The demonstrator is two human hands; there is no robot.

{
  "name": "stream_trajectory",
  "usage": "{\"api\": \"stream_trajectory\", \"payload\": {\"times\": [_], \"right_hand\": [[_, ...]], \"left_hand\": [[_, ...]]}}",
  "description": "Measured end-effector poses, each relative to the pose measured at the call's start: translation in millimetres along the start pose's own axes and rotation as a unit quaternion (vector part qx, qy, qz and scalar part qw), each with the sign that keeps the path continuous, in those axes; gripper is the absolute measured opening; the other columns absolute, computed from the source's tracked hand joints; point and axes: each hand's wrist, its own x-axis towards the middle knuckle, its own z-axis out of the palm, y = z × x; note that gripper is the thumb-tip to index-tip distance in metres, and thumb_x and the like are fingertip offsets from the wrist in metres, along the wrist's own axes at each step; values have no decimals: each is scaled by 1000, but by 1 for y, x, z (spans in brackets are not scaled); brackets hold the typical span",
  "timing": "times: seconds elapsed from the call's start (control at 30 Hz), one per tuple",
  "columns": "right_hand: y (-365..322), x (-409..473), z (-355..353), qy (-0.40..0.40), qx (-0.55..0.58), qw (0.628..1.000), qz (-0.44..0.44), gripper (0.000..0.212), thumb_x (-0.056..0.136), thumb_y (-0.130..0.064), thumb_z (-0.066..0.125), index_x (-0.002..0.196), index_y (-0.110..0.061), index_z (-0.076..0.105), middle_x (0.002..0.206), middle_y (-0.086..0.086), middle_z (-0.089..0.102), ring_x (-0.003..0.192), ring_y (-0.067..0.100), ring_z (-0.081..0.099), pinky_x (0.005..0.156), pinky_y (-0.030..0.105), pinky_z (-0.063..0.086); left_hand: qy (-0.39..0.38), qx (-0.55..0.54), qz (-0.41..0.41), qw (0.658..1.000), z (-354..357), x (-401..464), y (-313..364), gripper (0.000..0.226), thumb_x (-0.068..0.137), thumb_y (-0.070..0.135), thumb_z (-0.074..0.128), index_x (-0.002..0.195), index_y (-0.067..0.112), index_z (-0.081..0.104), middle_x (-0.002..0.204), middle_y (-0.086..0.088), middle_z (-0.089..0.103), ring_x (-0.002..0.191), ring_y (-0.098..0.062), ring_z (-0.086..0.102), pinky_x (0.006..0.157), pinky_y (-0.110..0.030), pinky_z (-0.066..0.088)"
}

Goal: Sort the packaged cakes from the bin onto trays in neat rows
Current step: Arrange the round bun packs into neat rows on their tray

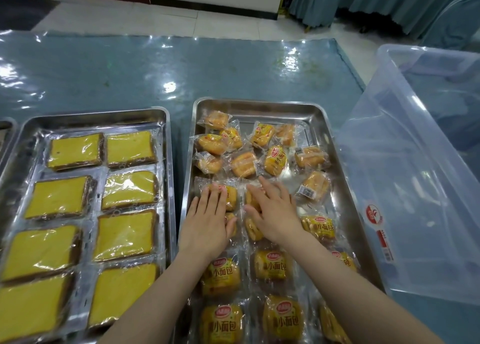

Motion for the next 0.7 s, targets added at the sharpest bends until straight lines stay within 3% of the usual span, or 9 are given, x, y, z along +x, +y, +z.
{"api": "stream_trajectory", "payload": {"times": [0.1,0.2,0.33,0.4,0.47,0.5,0.57,0.63,0.7], "right_hand": [[4,5,-14,115,57,991,43,40,93,-35,46,133,-31,47,149,-2,33,139,22,18,112,49,18],[27,6,-23,172,56,977,110,45,85,-16,60,129,-23,52,144,1,40,137,21,26,115,44,22],[63,0,-25,116,70,971,195,65,83,-22,67,140,-16,36,154,4,26,145,26,13,117,43,15],[72,-3,-24,96,69,974,192,69,81,-24,71,140,-20,35,152,3,31,142,25,22,114,44,24],[75,-4,-28,117,98,969,195,57,82,-20,71,130,-23,42,135,1,50,126,23,46,101,43,44],[74,-4,-33,134,138,960,202,46,84,-20,69,122,-25,43,119,-2,58,110,19,58,88,37,52],[68,-4,-44,160,214,946,184,29,86,-30,65,103,-32,41,94,-13,61,79,3,60,62,18,46],[62,-4,-51,182,268,934,152,17,86,-37,62,93,-36,45,84,-19,59,75,-5,57,55,9,36],[59,-4,-54,190,340,907,161,4,88,-34,55,92,-32,55,86,-15,62,81,1,60,59,18,44]], "left_hand": [[3,-4,4,1000,1,-1,0,68,93,56,4,147,18,-12,156,-4,-10,144,-21,-10,114,-37,-4],[2,-9,5,1000,1,0,-1,68,93,56,5,147,19,-12,156,-2,-11,143,-19,-10,114,-37,-5],[-7,-7,5,1000,1,0,-1,69,92,57,4,147,19,-12,156,-3,-10,144,-20,-9,115,-37,-4],[-11,-7,4,1000,0,0,0,70,90,58,2,147,19,-11,157,-3,-8,144,-21,-7,115,-38,-2],[-16,-7,3,1000,0,0,0,71,90,59,1,148,20,-11,157,-3,-9,144,-21,-6,114,-37,-2],[-18,-6,3,1000,-1,0,0,71,90,59,1,148,20,-10,157,-3,-9,144,-21,-6,114,-37,-1],[-18,-4,3,1000,-1,-1,0,71,90,59,2,149,20,-8,157,-3,-7,144,-21,-4,114,-37,-1],[-18,-1,3,1000,-1,-1,-1,71,91,60,3,149,20,-6,157,-4,-4,145,-22,-4,114,-37,1],[-18,1,3,1000,-1,-1,0,72,90,61,1,149,21,-8,157,-4,-5,144,-21,-5,114,-37,0]]}}
